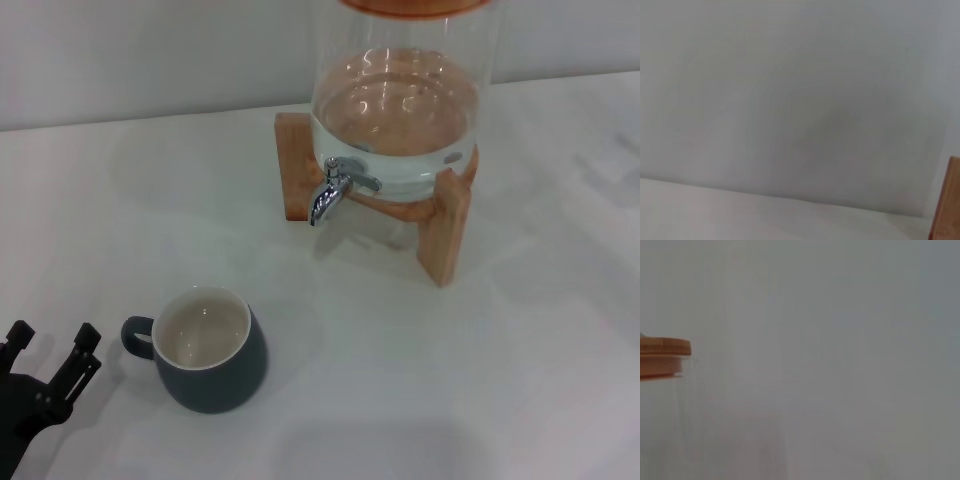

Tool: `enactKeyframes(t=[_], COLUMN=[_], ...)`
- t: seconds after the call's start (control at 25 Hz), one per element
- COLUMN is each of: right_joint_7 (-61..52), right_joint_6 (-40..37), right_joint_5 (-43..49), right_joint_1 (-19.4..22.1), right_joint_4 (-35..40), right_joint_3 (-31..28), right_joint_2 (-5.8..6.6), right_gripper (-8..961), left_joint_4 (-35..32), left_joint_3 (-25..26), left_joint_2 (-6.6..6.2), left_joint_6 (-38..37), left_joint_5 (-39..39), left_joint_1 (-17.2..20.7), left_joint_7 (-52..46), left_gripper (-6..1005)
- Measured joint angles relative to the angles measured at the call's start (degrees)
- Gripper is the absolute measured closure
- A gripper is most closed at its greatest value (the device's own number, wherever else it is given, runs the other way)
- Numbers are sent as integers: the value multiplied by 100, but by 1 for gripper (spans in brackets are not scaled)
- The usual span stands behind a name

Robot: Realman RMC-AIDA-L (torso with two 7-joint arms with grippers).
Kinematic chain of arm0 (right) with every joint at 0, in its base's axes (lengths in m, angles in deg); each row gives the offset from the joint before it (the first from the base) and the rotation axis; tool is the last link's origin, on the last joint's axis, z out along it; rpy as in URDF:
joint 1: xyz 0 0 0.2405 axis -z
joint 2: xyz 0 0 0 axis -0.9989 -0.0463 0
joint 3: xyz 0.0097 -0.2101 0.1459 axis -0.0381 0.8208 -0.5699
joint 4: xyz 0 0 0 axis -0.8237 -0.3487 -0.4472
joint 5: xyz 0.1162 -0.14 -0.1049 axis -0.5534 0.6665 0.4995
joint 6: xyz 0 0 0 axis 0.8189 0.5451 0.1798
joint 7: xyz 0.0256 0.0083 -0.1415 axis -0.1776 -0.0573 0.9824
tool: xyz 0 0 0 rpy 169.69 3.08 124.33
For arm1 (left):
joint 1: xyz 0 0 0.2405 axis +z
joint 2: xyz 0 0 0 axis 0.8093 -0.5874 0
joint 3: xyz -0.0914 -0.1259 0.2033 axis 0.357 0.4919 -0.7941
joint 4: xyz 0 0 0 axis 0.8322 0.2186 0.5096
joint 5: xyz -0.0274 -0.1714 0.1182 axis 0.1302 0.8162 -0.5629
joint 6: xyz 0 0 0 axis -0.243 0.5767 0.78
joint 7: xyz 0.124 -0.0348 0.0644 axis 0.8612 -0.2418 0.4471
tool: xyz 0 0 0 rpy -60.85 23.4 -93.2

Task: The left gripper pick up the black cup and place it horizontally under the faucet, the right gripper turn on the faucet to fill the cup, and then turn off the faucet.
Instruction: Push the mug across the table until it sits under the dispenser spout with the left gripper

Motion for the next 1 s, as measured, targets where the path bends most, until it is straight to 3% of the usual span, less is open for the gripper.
enactKeyframes(t=[1.0], right_joint_7=[0], right_joint_6=[-152], right_joint_5=[-4], right_joint_1=[-93], right_joint_4=[-25], right_joint_3=[0], right_joint_2=[8], right_gripper=[143], left_joint_4=[140], left_joint_3=[-30], left_joint_2=[30], left_joint_6=[-335], left_joint_5=[-408], left_joint_1=[-226], left_joint_7=[2], left_gripper=[106])
